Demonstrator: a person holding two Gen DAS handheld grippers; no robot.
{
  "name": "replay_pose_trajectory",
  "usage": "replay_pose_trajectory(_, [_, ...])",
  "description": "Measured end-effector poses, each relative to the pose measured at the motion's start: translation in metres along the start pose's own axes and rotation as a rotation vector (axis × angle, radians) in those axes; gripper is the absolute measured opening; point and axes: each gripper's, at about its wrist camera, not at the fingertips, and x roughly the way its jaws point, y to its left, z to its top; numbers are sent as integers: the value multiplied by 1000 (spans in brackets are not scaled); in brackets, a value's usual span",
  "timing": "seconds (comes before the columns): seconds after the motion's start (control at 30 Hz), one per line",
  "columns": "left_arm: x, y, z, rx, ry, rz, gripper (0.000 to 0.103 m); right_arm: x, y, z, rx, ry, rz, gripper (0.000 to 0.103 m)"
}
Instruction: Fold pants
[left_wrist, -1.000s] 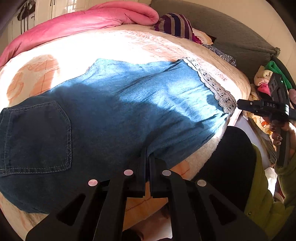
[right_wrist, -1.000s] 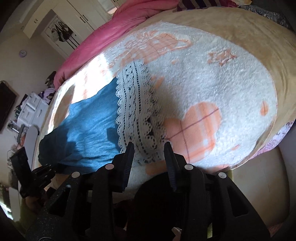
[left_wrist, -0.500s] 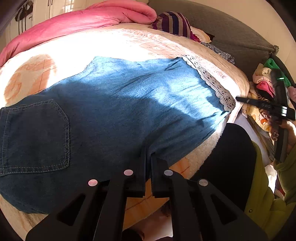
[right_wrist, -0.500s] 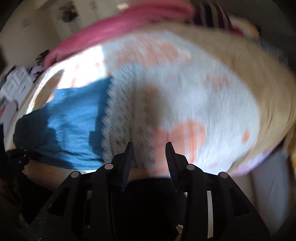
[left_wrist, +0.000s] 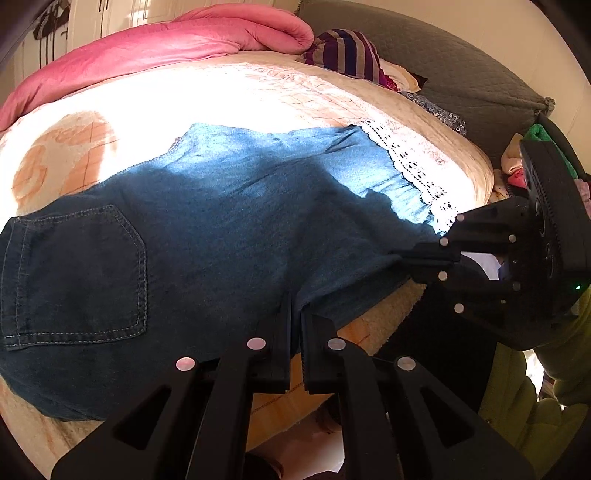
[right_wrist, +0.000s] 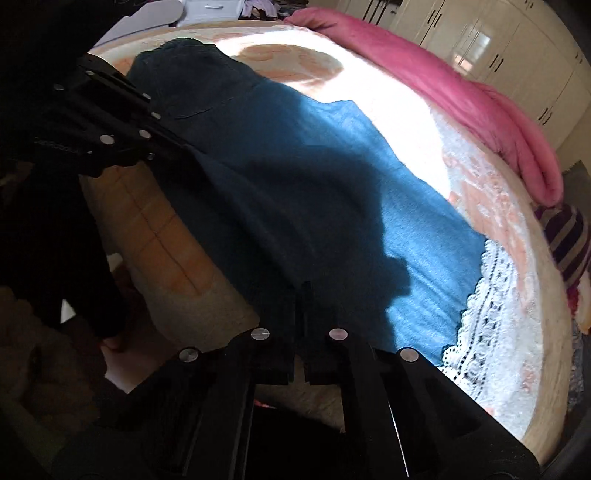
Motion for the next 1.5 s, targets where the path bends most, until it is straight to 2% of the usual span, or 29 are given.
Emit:
replay_pose_trajectory(0.17, [8,-2,-4,8,33,-15,10,-1,-6,-16,32,12,71,0])
replay_pose_trajectory(0.27, [12,1,-5,-2,43,-19,11,2,-8,-17,86,16,107,4])
replay_pose_trajectory(0.3, [11,2,-5,-6,42,-25,14,0,-10,-17,108,15,132,10])
replay_pose_trajectory(0.4, [0,5,-7,-11,36,-16,46,-16,-25,-20,191,-22,187,31])
replay_pose_trajectory(0.47, [-17,9,-9,-19,8,-16,47,-29,-42,-24,268,-73,192,36])
replay_pose_trajectory(0.57, [-51,26,-10,-64,-76,59,47,-41,-70,-29,403,-134,149,42])
replay_pose_trajectory(0.6, [-64,36,-10,-99,-113,83,50,-42,-80,-32,447,-141,127,43])
replay_pose_trajectory(0.63, [-81,53,-12,-160,-166,128,60,-42,-87,-34,476,-143,114,43])
replay_pose_trajectory(0.67, [-91,65,-14,-209,-200,166,64,-41,-95,-37,514,-138,88,44])
replay_pose_trajectory(0.7, [-102,85,-17,-277,-225,225,63,-39,-100,-39,538,-131,74,44])
replay_pose_trajectory(0.8, [-108,124,-25,-412,-195,319,63,-33,-116,-50,612,-106,37,48])
replay_pose_trajectory(0.97, [-98,163,-33,-561,-186,322,63,-29,-124,-66,666,-69,5,57])
replay_pose_trajectory(1.03, [-89,165,-32,-571,-175,327,59,-25,-126,-68,675,-58,8,58])
replay_pose_trajectory(1.1, [-82,159,-28,-538,-154,369,41,-20,-124,-68,666,-50,4,61])
replay_pose_trajectory(1.13, [-83,155,-27,-507,-154,391,37,-17,-124,-69,662,-44,4,61])
replay_pose_trajectory(1.2, [-87,151,-30,-488,-160,405,34,-18,-122,-69,655,-35,-2,61])
replay_pose_trajectory(1.3, [-96,155,-35,-460,-155,468,34,-17,-122,-70,659,-33,2,61])
replay_pose_trajectory(1.5, [-88,161,-44,-463,-129,481,38,-11,-120,-72,660,-28,-6,64])
